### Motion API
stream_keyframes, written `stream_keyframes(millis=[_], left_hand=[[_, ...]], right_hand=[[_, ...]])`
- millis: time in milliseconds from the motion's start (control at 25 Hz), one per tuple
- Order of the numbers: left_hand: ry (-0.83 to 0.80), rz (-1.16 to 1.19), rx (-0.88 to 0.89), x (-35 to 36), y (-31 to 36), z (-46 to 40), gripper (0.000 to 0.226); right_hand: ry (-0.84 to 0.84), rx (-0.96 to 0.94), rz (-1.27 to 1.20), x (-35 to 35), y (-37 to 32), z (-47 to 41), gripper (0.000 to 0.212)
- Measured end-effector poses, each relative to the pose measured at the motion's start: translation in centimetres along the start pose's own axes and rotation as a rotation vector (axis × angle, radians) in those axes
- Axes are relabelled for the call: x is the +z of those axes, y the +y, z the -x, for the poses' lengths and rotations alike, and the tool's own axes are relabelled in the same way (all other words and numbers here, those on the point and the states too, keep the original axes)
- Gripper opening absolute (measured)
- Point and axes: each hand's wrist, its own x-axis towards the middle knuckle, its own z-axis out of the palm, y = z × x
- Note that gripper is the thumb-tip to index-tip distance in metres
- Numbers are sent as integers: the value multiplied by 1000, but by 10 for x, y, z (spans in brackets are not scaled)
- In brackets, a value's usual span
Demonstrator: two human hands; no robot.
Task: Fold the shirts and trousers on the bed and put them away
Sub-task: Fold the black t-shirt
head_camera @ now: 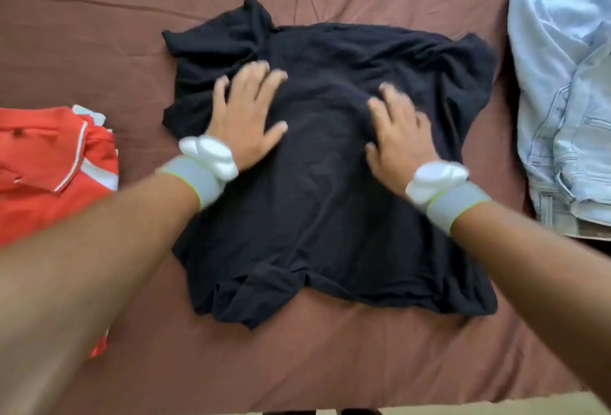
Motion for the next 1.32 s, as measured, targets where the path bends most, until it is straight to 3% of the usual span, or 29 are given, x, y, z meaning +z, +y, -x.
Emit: stream_keyframes(millis=[160, 280, 400, 440, 560, 680, 800, 880, 960, 1040, 1120, 1320], left_hand=[[-145, 120, 71, 28, 39, 129, 84], [-225, 297, 87, 29, 57, 191, 89], [-303, 264, 64, 25, 60, 244, 99], [-303, 229, 33, 26, 59, 255, 92], [-134, 244, -6, 27, 54, 264, 40], [-243, 284, -55, 8, 43, 255, 29], [-489, 171, 143, -10, 13, 255, 34], [-520, 247, 290, -22, 6, 266, 41], [-504, 313, 330, -24, 9, 286, 46], [-404, 398, 207, -29, 2, 282, 41], [-270, 468, -11, -32, -18, 259, 41], [-118, 591, -620, -39, -82, 156, 62]], right_hand=[[-150, -78, -50, 46, -40, 108, 67], [-199, -137, -12, 48, -32, 154, 78], [-227, -225, 26, 41, -21, 193, 87], [-247, -242, 31, 39, -19, 202, 89], [-213, -244, 37, 40, -23, 217, 74], [-104, -235, 65, 46, -45, 211, 39], [-93, -326, 105, 51, -64, 219, 37], [-103, -341, 123, 52, -71, 236, 41], [-104, -299, 119, 46, -82, 248, 37], [-87, -271, 35, 27, -105, 242, 23], [-87, -278, -105, 7, -138, 227, 21], [-338, -173, -415, -6, -266, 187, 28]])
